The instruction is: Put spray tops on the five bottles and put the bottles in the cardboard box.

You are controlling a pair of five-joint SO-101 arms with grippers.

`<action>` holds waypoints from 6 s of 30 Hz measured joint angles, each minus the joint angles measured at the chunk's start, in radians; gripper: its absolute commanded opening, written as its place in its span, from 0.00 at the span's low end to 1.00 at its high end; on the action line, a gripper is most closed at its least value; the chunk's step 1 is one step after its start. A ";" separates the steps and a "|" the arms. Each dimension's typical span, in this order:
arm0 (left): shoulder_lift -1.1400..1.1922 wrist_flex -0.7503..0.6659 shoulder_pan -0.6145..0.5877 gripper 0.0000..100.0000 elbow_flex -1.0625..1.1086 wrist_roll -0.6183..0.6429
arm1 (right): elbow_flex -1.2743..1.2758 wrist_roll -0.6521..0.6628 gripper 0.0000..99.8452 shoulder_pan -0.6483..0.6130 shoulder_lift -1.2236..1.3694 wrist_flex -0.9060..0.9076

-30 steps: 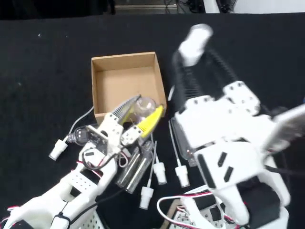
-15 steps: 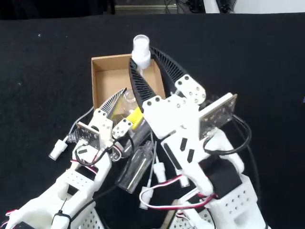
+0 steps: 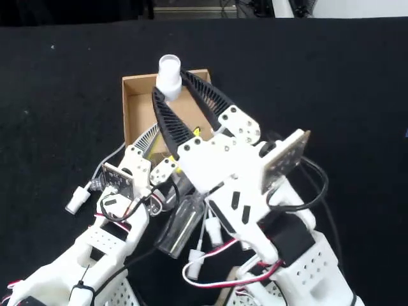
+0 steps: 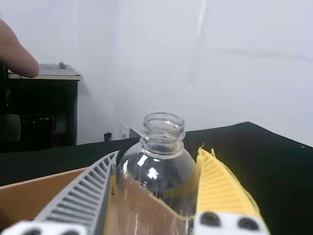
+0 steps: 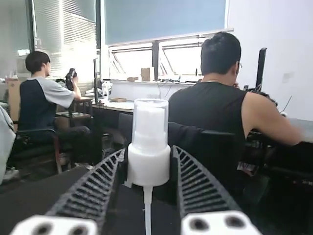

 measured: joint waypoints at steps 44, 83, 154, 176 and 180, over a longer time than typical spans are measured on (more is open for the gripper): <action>0.000 0.000 0.000 0.03 0.000 0.000 | 0.092 0.054 0.24 0.006 0.002 0.259; -0.063 0.697 -0.020 0.03 -0.285 -0.081 | 0.637 0.054 0.05 0.589 0.000 0.026; -0.089 0.713 -0.950 0.03 -0.324 -0.170 | 0.713 0.054 0.05 0.654 0.000 -0.109; 0.245 1.455 -0.698 0.03 -1.037 -0.172 | 0.713 0.054 0.05 0.654 0.000 -0.109; 0.255 1.370 -0.574 0.03 -1.037 -0.172 | 0.713 0.054 0.05 0.654 0.000 -0.109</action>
